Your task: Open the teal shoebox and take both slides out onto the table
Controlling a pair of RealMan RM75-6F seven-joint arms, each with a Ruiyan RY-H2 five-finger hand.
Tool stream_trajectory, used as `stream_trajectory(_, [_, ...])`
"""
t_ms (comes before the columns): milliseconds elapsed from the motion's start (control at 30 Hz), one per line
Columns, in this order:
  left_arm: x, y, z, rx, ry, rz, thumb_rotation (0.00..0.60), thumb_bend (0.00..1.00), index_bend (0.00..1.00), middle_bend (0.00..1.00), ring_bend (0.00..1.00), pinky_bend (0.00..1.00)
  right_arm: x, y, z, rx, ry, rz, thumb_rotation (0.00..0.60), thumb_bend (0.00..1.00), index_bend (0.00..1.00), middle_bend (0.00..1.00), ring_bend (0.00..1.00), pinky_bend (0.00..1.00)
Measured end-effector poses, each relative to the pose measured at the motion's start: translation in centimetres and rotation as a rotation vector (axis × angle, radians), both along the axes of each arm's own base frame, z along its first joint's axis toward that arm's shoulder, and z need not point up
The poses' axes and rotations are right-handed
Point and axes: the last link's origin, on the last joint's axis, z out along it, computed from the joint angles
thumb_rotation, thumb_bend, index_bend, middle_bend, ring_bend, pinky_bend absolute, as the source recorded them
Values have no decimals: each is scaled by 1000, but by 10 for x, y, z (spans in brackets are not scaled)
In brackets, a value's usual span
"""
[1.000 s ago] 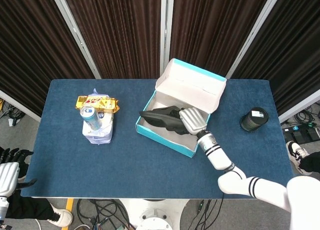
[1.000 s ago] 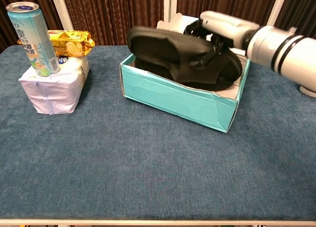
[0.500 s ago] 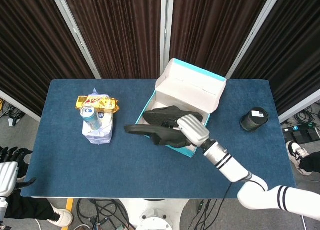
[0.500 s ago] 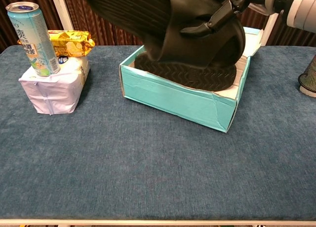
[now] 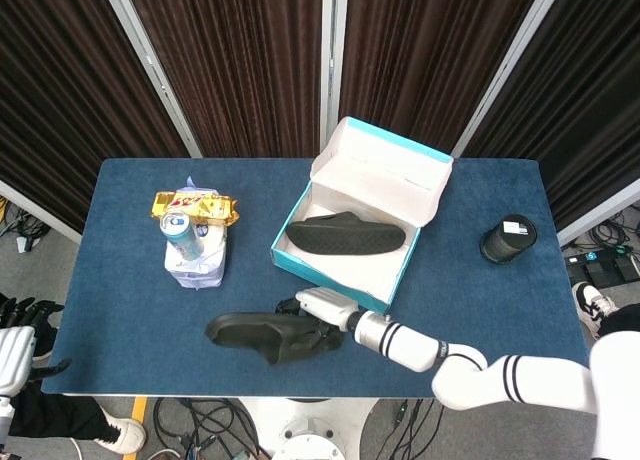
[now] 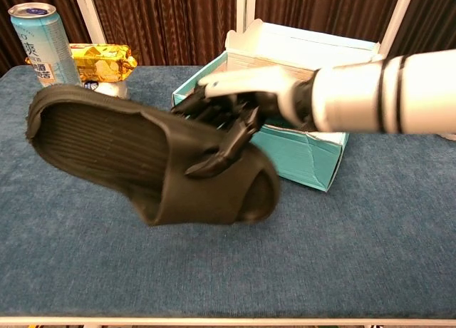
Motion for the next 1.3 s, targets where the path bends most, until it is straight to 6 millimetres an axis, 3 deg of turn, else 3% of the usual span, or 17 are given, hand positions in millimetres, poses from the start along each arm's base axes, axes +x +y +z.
stream_trajectory(67, [-1,1,-1,-3,-3,0,600,0,234,180,93,57,5,-3,-16,-2,14,2,600,435,548,420,372,262])
stream_trajectory(167, [-2,1,-1,-4,-3,1,600,0,234,180,93,57,11,-8,-34,-25,43,20,600,378,352,292,234,116])
stream_trajectory(267, [-4,1,-1,-5,-2,7,600,0,234,180,93,57,16,-14,-47,-73,66,49,600,193,73,92,44,7])
stream_trajectory(333, [-5,1,0,-3,-4,10,600,0,234,180,93,57,20,-18,-51,-114,69,64,600,74,3,15,0,0])
stream_trajectory(433, [-6,0,1,1,-3,14,600,0,234,180,93,57,26,-23,-52,-184,55,83,600,2,0,0,0,0])
stream_trajectory(600, [-8,-1,2,6,-5,17,600,0,234,180,93,57,30,-31,-38,-288,0,82,600,0,0,0,0,0])
stream_trajectory(767, [-10,-1,2,8,-5,19,600,0,234,180,93,57,15,-49,2,-415,-33,71,600,0,0,2,0,0])
stream_trajectory(900, [-8,0,1,6,-9,14,600,0,234,180,93,57,-5,-70,41,-541,-39,23,600,0,0,77,1,0])
stream_trajectory(967, [-7,1,0,3,-11,7,600,0,234,180,93,57,-13,-79,50,-588,-12,12,600,0,0,111,9,0])
stream_trajectory(1300, [-4,1,1,0,-10,8,600,0,234,180,93,57,-47,-114,44,-677,342,63,600,0,91,157,35,0])
